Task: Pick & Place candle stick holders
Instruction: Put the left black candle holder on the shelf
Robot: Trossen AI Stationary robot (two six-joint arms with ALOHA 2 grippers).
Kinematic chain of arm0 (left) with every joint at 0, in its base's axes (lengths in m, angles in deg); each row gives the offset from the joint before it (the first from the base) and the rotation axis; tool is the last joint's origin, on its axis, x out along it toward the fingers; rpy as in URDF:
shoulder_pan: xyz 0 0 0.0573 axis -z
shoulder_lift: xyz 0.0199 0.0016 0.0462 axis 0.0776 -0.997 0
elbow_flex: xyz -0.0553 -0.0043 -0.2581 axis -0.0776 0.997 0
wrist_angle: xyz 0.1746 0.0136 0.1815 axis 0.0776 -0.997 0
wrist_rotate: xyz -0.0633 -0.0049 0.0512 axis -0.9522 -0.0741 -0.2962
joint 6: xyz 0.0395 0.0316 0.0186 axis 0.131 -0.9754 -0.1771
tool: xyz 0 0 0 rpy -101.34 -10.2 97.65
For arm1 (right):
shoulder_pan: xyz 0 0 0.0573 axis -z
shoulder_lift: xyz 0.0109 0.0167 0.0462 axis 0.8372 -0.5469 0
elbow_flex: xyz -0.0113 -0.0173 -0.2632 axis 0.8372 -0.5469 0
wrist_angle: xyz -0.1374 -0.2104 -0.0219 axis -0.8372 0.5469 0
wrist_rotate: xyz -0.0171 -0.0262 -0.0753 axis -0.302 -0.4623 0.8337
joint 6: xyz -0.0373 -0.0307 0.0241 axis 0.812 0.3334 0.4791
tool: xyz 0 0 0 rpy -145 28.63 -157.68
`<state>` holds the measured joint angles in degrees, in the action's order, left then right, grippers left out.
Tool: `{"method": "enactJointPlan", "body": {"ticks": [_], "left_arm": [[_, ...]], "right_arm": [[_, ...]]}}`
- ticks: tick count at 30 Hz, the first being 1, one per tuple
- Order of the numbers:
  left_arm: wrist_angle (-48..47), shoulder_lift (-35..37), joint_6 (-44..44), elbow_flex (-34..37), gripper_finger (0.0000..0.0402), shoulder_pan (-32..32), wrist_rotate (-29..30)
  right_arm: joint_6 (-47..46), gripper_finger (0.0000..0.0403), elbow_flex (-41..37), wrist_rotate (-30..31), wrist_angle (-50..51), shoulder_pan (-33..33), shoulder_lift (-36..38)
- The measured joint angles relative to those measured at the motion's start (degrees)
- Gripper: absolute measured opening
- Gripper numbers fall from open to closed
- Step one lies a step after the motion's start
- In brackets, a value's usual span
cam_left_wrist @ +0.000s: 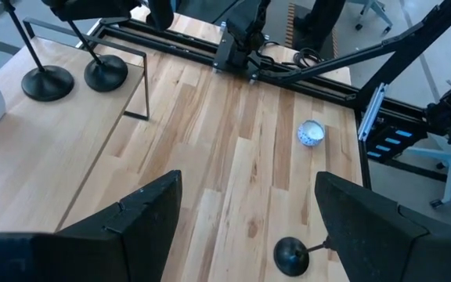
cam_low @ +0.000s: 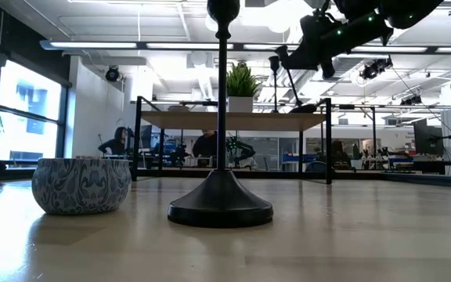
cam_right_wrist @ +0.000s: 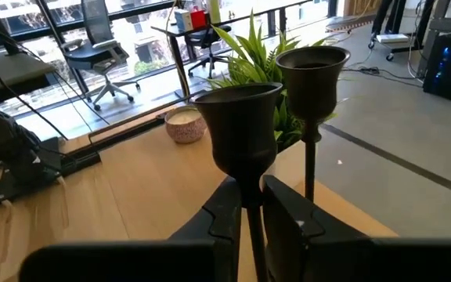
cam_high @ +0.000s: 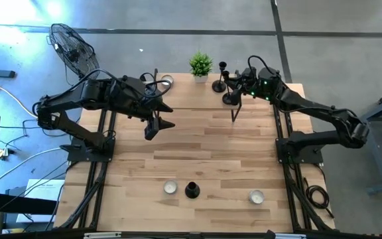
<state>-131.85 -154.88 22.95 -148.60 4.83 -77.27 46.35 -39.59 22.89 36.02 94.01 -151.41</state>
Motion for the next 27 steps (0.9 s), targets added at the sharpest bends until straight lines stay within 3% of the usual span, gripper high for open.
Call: {"method": "enactJointPlan", "body": {"ticks": [9, 18, 27], "left_arm": [[0.0, 0.0, 0.0, 0.0, 0.0288, 0.0, 0.0], [0.0, 0.0, 0.0, 0.0, 0.0288, 0.0, -0.1], [-0.3, 0.0, 0.0, 0.0, 0.0288, 0.0, -0.1]], "right_arm": [[-0.7, 0.0031, 0.0, -0.1, 0.5, 0.0, 0.0], [-2.5, 0.0068, -0.5, -1.1, 2.8, -0.1, -0.4], [-2.5, 0.0062, -0.3, -2.8, 3.3, -0.1, -0.1]]}}
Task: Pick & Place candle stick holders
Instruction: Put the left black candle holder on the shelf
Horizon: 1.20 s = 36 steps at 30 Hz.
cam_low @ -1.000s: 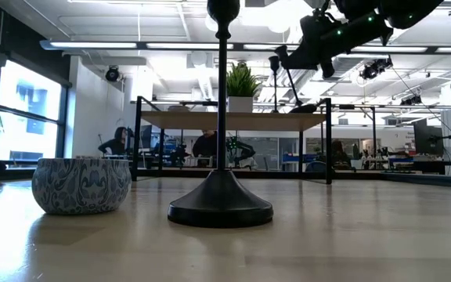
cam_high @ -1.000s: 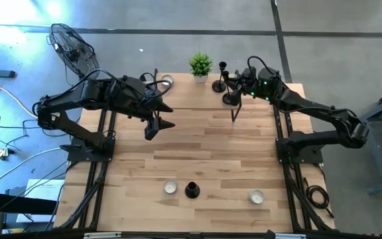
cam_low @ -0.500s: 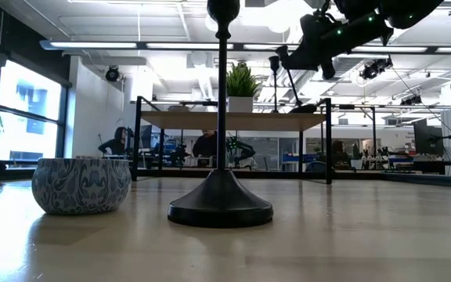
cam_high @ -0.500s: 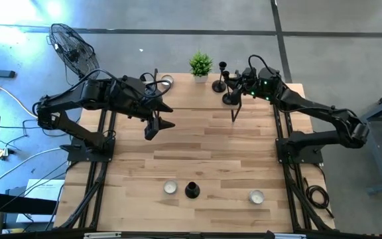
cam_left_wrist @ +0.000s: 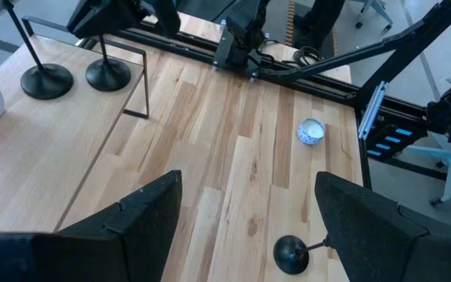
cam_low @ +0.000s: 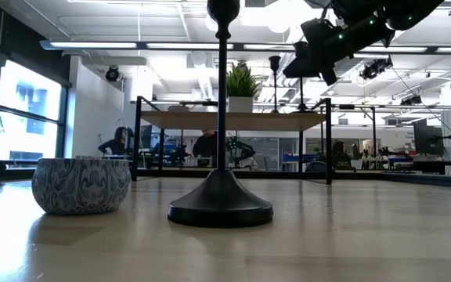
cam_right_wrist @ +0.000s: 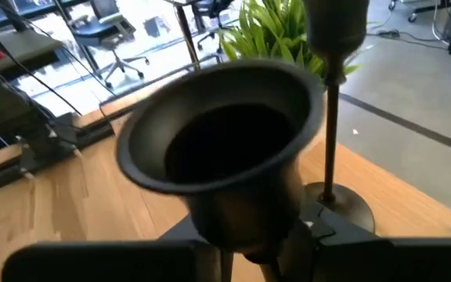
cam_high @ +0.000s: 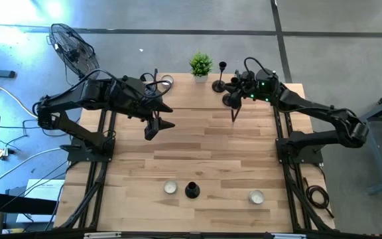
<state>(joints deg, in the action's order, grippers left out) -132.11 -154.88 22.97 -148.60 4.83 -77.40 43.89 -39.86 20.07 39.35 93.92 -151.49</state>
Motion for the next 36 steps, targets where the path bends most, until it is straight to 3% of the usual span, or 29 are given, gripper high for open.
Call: {"method": "enactJointPlan", "body": {"ticks": [9, 23, 36], "left_arm": [[0.0, 0.0, 0.0, 0.0, 0.0288, 0.0, -0.1], [0.0, 0.0, 0.0, 0.0, 0.0288, 0.0, -1.6], [-0.1, 0.0, 0.0, 0.0, 0.0288, 0.0, -1.6]], "right_arm": [[-1.2, 0.0104, 0.0, -0.1, -0.6, 0.0, 0.0], [-1.2, 0.0236, 0.1, -0.7, -1.2, 0.0, 0.1], [0.4, 0.0249, 0.2, 4.2, 1.3, 0.0, 5.9]]}}
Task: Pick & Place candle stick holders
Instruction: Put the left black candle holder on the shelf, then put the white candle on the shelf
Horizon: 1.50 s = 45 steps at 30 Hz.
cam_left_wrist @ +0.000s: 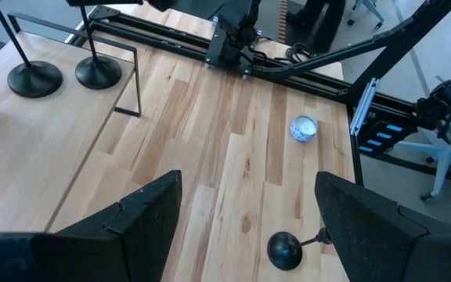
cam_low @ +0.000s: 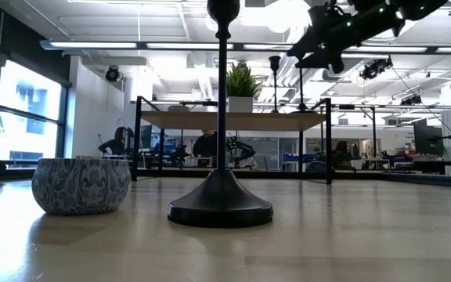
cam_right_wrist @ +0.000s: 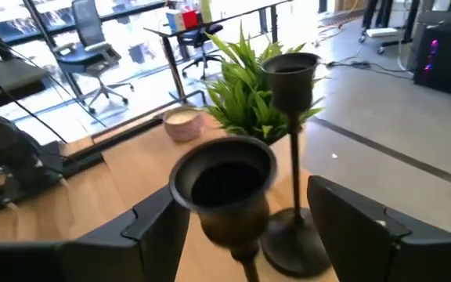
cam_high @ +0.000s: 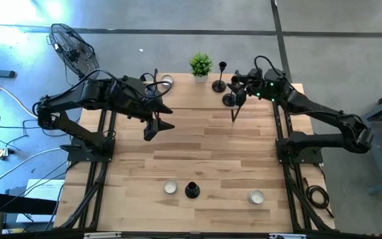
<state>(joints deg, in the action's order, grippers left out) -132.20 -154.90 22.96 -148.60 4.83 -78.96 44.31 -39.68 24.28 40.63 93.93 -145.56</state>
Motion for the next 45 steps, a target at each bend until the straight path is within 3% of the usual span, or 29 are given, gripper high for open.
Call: {"method": "enactJointPlan", "body": {"ticks": [11, 27, 33, 38, 45], "left_arm": [[-0.4, 0.0, -0.9, 0.0, 0.0288, 0.0, 0.0], [-5.8, 0.0, 0.2, 0.0, 0.0288, 0.0, 0.0], [-6.4, 0.0, 0.3, 0.0, 0.0288, 0.0, 0.0], [-6.4, 0.0, -1.1, 0.0, 0.0288, 0.0, 0.2], [-5.8, -1.5, -3.4, 0.0, 0.0288, 0.0, 0.2]], "right_arm": [[1.1, 0.0247, 0.0, 0.3, 7.5, 0.0, 4.0], [-2.0, 0.0246, 0.0, -9.8, 21.8, -0.2, 10.4], [-4.1, 0.0246, 0.0, -18.1, 28.6, -3.7, 15.0], [-11.4, 0.0246, 0.0, -26.6, 27.9, -8.3, 17.4], [-14.2, 0.0246, 0.0, -24.9, 23.1, -13.9, 17.8]]}}
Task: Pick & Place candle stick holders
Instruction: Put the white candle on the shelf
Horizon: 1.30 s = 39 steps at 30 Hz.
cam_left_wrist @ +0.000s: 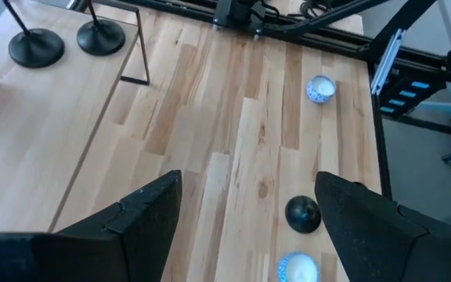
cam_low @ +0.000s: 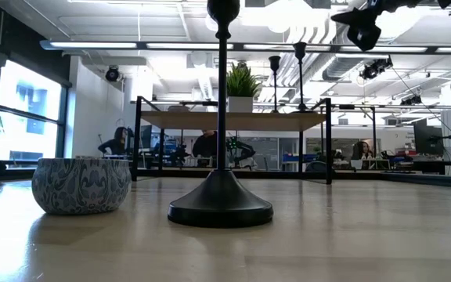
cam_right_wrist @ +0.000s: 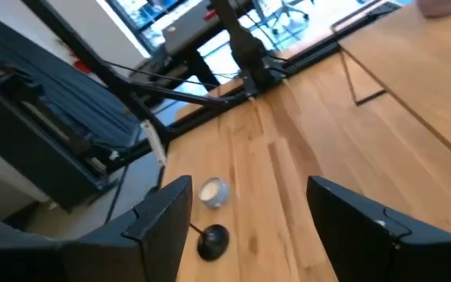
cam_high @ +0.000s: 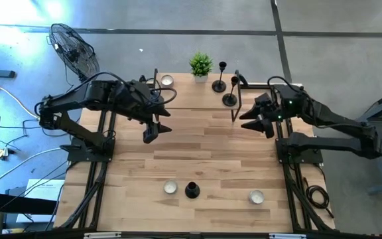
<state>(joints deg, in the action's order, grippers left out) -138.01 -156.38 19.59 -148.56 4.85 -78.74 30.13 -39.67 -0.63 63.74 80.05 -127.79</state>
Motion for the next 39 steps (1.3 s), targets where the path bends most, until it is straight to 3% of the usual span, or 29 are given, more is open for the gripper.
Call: {"method": "enactJointPlan", "body": {"ticks": [7, 20, 28, 34, 39], "left_arm": [[-0.8, -2.0, -0.1, 0.1, 0.0288, 0.0, -0.1], [0.1, -4.0, 0.4, 0.0, 0.0288, 0.0, -1.7], [2.0, -4.0, 3.9, 0.0, 0.0288, 0.0, -1.7], [6.0, -4.5, 7.4, 0.0, 0.0288, 1.1, -1.1], [7.5, -5.2, 7.4, -0.1, 0.0288, 3.9, 1.4]], "right_arm": [[0.2, 0.0259, 0.0, 1.8, 0.7, -2.8, -0.7], [0.4, 0.0383, 0.0, 1.5, 0.5, -9.0, -3.9], [4.1, 0.0389, 0.0, -2.8, 2.4, -11.4, -3.3], [7.9, 0.0390, 0.9, 7.6, 15.9, -17.5, 0.6], [1.7, 0.0390, 6.2, 18.5, 26.9, -27.4, 1.9]]}}
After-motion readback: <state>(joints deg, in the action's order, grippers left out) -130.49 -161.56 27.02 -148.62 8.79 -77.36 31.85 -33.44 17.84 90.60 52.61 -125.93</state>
